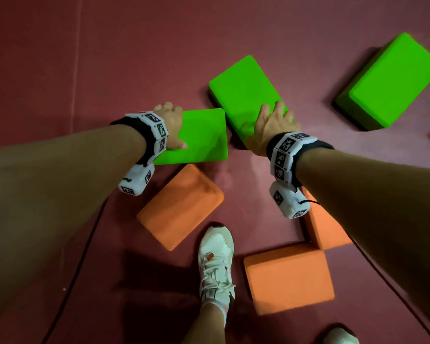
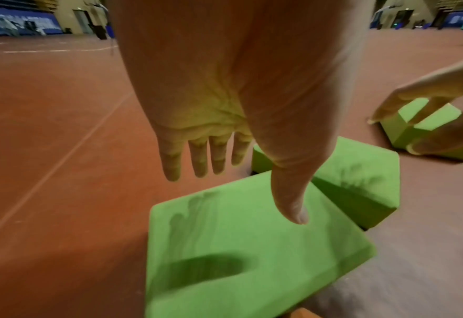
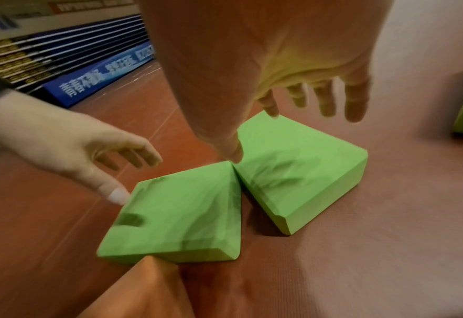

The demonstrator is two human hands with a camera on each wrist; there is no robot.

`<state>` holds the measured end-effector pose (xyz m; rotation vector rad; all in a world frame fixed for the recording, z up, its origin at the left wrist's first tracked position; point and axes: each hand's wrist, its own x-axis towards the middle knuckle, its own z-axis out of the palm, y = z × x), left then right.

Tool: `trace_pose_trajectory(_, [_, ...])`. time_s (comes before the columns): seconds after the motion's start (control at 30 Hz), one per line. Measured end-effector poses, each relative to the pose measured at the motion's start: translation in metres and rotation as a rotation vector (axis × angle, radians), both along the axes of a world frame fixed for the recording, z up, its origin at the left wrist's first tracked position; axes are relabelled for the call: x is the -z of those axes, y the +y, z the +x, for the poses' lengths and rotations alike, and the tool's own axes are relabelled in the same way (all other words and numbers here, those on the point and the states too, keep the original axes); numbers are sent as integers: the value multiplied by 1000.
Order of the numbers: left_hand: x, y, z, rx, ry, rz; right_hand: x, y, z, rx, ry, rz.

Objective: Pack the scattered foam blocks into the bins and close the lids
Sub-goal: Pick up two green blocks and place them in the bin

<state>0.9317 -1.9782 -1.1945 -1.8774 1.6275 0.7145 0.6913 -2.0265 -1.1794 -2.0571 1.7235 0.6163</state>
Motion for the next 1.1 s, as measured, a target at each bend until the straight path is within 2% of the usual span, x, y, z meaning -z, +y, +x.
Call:
trace_pose_trajectory(0.17, [68,-38,-6,115,-31,56,73,-43,9,91,-15,-76])
trace_pose_trajectory(0.33, [95,-67,6,122,126,176,95,-74,5,124,-44,-48])
trace_pose_trajectory(0.47, [88,-74,2,170,121,226,94,-73,3,273,-82,-12])
trace_pose_trajectory(0.53, [81,-75,4,161,100,242,86,-65,4,277,-111,-38])
trace_pose_trajectory(0.67, [60,-61,13,28,128,278,71,-42,17,263,-234,8])
trace_pose_trajectory(0.77, [69,-33,15,-65,154,322,68,-29,25,354,-392,115])
trace_pose_trajectory(0.83, [75,-15,12,-139,196,285,71,-22,25,384,-487,215])
trace_pose_trajectory(0.9, [75,-6,8,-168,236,307,73,-13,23,319,-462,224])
trace_pose_trajectory(1.0, [62,4,-1,-13,161,373,66,3,21,172,-359,176])
trace_pose_trajectory(1.1, [46,16,-4,-4,137,275,48,21,17,156,-324,135])
